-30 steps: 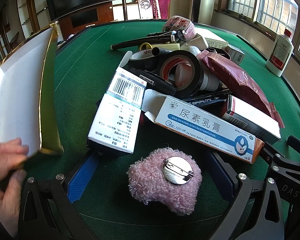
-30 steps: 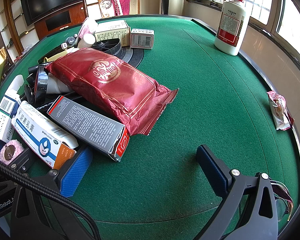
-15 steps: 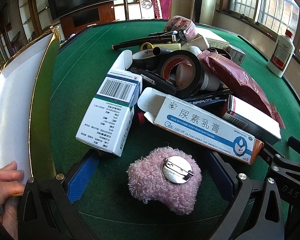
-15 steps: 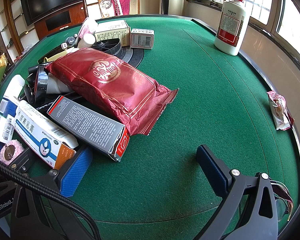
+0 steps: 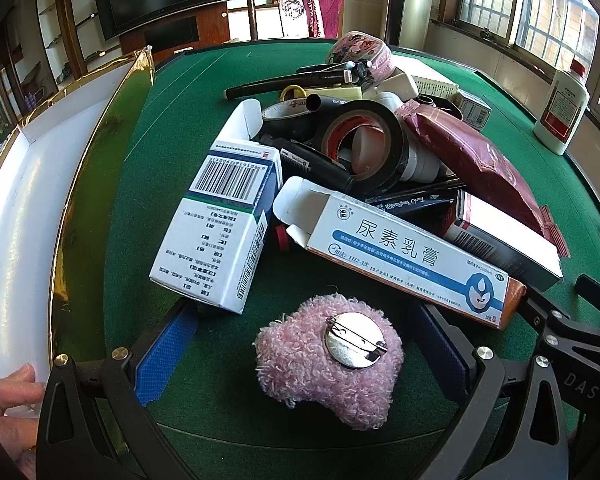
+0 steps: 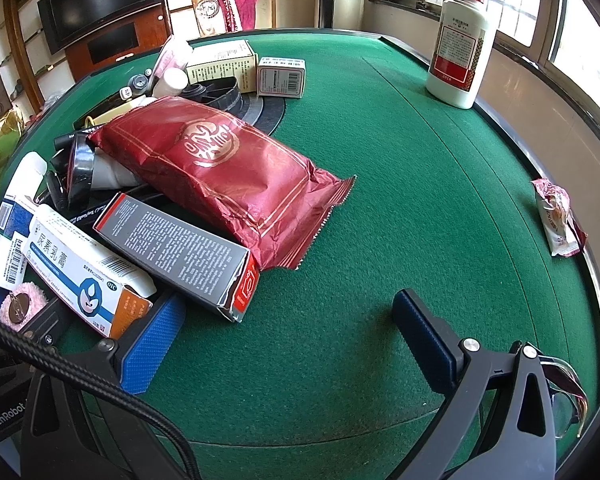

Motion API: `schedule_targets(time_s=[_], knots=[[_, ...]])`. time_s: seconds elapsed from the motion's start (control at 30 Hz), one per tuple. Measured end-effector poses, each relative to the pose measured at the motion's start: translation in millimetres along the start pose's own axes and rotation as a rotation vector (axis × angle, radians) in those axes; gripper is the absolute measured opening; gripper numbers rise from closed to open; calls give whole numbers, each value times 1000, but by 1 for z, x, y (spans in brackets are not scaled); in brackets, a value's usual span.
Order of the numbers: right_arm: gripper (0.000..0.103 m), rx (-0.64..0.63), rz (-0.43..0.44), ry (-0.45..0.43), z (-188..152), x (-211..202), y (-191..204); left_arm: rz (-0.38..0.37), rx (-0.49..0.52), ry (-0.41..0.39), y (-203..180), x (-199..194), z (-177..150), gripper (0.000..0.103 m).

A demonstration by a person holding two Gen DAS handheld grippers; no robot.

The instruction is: Organize objects

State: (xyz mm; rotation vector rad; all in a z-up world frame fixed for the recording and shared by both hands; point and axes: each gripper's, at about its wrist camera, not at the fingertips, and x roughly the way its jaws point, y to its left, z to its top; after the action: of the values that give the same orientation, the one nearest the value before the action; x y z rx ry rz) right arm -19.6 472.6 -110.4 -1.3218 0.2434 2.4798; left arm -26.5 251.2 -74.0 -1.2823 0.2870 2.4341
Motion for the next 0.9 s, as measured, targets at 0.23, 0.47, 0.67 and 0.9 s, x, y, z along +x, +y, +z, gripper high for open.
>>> schedule_targets(time_s=[0.23,0.47,0.67,0.9], knots=[[103,-113,102,108,8,1,-9,1,3,0,-2,0,0,102],[103,-66,96,47,11,-42,-47,0,3,0,-2,-1,0,102],[103,-85,114,-24,11,-81,-61,0,3,0,-1,-1,1,102],[103,-125,134,-55,15,-93,-57,0,3,0,-1,-1,1,102]])
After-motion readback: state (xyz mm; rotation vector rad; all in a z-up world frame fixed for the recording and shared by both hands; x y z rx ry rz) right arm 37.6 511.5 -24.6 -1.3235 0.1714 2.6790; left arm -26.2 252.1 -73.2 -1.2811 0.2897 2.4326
